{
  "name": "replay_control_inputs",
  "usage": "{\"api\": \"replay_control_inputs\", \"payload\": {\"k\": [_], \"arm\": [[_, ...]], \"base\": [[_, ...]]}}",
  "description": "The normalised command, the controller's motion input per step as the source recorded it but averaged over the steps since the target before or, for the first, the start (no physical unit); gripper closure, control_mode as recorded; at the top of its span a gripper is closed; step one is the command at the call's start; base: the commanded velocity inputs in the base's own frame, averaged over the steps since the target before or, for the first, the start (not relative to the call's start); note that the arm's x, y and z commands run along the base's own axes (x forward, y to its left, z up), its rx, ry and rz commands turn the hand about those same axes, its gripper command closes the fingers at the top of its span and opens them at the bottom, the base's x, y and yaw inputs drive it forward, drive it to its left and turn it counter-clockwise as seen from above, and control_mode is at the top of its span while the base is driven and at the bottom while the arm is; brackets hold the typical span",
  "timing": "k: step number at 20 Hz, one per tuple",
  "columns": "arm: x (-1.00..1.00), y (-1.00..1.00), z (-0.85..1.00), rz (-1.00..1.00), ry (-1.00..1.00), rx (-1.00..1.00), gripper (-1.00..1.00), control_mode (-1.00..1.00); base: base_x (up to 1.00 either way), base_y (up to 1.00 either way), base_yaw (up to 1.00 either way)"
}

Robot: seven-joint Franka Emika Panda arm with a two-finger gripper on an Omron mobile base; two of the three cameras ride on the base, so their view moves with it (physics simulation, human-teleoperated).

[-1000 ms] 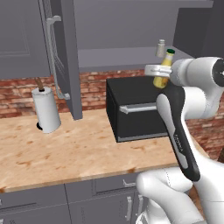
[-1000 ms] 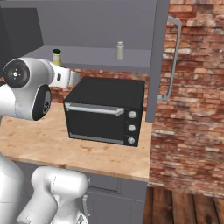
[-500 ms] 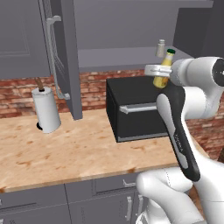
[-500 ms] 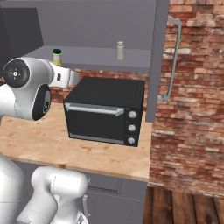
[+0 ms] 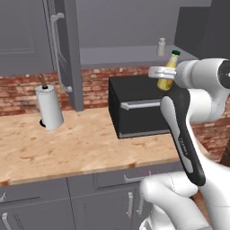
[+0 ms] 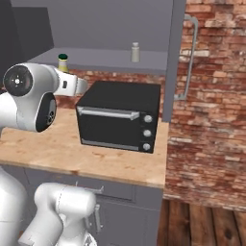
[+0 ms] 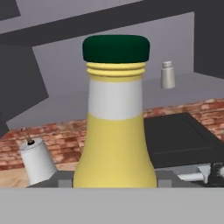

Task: Move the mustard and shaker from the cabinet to the dining counter.

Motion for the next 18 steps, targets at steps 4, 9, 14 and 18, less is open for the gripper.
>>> {"api": "replay_control_inputs", "payload": {"k": [4,9,14,18], "arm": [[0.0,0.0,0.0,0.0,0.0,0.0,1.0,1.0],[0.0,0.0,0.0,0.0,0.0,0.0,1.0,1.0],[0.0,0.0,0.0,0.0,0.0,0.0,1.0,1.0],[0.0,0.0,0.0,0.0,0.0,0.0,1.0,1.0]], "base": [[-0.46,0.01,0.0],[-0.55,0.07,0.05],[-0.55,0.09,0.58],[-0.25,0.01,0.95]]}}
